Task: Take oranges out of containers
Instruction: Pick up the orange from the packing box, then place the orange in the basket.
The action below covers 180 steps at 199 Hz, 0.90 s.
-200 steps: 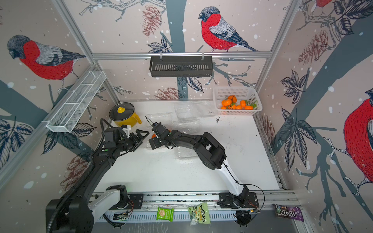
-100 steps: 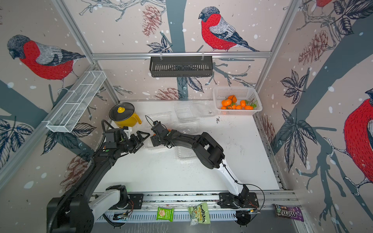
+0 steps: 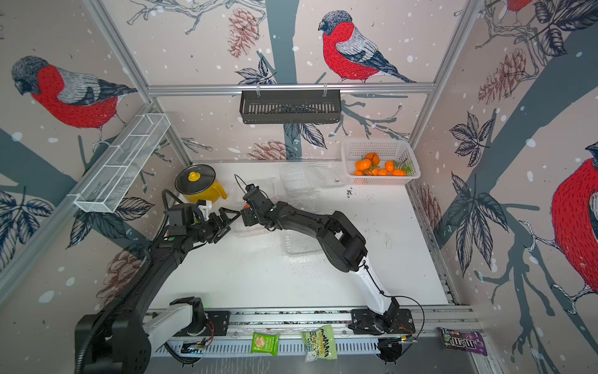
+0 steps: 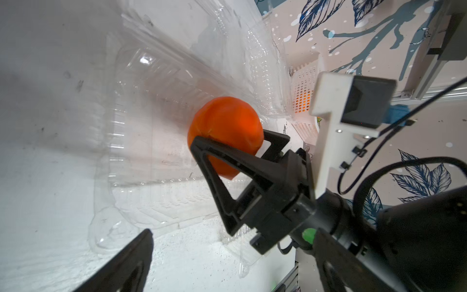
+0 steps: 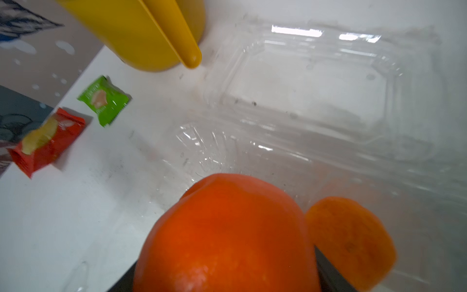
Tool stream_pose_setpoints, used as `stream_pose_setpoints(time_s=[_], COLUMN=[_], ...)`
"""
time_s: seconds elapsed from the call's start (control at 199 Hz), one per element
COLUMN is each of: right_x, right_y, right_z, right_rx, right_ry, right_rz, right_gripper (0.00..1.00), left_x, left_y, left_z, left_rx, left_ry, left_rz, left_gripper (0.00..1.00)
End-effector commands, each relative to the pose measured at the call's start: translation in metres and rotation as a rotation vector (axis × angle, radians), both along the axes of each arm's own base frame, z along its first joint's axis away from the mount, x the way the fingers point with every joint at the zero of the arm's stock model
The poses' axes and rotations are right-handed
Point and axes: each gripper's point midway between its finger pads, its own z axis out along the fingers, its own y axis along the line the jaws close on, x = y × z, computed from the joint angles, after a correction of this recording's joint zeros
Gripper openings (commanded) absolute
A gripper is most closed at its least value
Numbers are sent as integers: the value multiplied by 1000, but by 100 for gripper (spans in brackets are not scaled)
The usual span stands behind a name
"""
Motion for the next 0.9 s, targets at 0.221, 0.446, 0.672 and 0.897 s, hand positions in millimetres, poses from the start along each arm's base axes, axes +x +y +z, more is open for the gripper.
stream_pose_setpoints(time_s=[0.221,0.446,0.672,0.897], right_x=[53,143,227,288], right_y=[-79,-222,-363,-447], right_z=[101,135,139,110], right_rx=[220,251,293,306], right_ry=[5,-77,-148,-156], right_rz=[-116,-378,-630,-751], right_gripper=[70,70,70,70], left_x=[26,58,92,119], left_y=[-37,-105,-194,-254], left_z=[62,93,102,90], left_rx=[-36,-62,-93,-123], left_ry=[-172,-236,-255,-238], left_rz=[-82,-193,-335,-431], left_gripper=[97,97,97,97])
